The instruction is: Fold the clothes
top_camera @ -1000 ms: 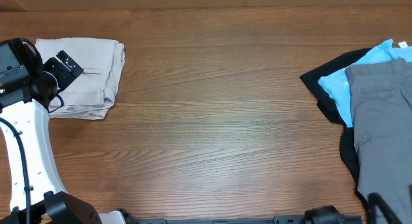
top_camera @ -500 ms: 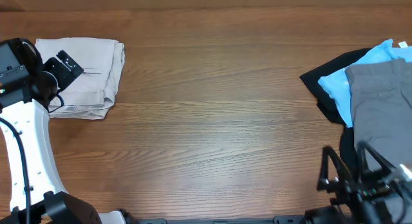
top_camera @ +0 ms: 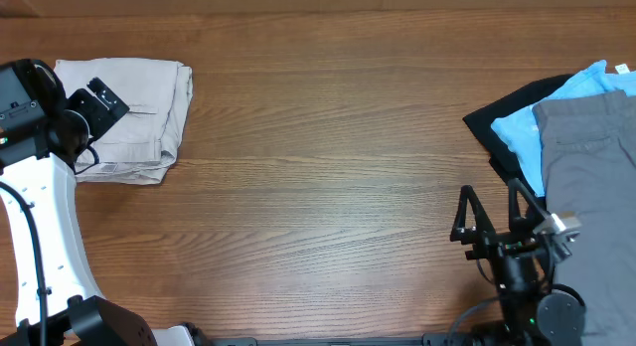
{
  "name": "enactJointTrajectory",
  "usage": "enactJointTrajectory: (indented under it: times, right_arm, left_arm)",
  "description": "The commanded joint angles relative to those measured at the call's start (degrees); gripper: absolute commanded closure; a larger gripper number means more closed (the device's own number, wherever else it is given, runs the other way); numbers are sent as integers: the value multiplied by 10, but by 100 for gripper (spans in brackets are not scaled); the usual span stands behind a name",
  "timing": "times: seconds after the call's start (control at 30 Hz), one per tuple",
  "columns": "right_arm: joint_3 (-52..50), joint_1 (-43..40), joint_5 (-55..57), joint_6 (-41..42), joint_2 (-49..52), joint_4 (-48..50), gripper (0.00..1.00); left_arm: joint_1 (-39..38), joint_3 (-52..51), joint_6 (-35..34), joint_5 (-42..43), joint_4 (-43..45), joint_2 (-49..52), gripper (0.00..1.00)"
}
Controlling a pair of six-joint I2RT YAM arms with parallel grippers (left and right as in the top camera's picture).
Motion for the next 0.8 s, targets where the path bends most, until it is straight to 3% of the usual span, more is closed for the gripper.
enactJointTrajectory:
  times: [0.0,0.47,0.77]
  right_arm:
    - [-39,-2,-1,0,-6,51,0]
    - [-122,-14,0,-3,-7,134,0]
    - [-122,-14,-2,-58,-7,89,0]
  left_arm:
    - [-1,-3,-2,2,1,1,0]
    - [-1,-3,-2,2,1,1,0]
    - [-1,-3,-2,2,1,1,0]
